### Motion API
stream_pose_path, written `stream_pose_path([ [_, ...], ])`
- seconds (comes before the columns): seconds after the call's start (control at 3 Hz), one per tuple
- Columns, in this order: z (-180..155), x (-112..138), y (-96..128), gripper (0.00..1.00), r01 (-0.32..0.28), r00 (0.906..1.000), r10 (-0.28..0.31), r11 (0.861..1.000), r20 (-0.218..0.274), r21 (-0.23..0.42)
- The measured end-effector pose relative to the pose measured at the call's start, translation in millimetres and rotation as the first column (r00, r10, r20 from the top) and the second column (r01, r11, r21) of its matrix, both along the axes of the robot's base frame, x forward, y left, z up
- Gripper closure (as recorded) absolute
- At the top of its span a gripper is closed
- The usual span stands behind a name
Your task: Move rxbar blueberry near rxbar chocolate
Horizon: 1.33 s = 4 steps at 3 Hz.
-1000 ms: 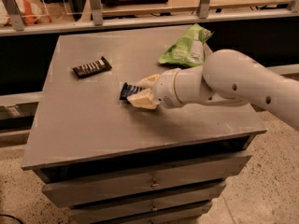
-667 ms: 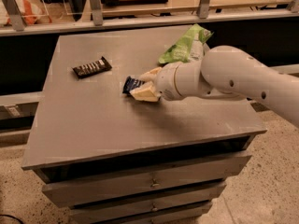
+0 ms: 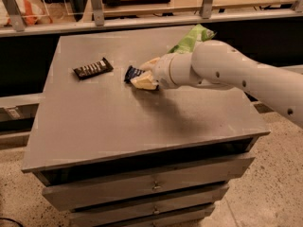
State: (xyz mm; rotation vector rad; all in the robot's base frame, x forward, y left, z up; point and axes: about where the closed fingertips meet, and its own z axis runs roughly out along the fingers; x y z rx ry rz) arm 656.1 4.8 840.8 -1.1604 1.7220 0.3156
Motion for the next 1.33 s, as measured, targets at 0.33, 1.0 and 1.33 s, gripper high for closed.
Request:
stream_pose_path([
  [0.33, 4, 29, 22, 1.0, -0.018, 0.9996, 0.017, 0.999, 0.022, 0.031],
  [1.0, 2, 63, 69, 0.82, -0.083, 0.9964, 0.084, 0.992, -0.009, 0.096],
  [1.33, 0, 69, 84, 0.58, -0.114, 0.9913, 0.121, 0.987, -0.052, 0.111],
])
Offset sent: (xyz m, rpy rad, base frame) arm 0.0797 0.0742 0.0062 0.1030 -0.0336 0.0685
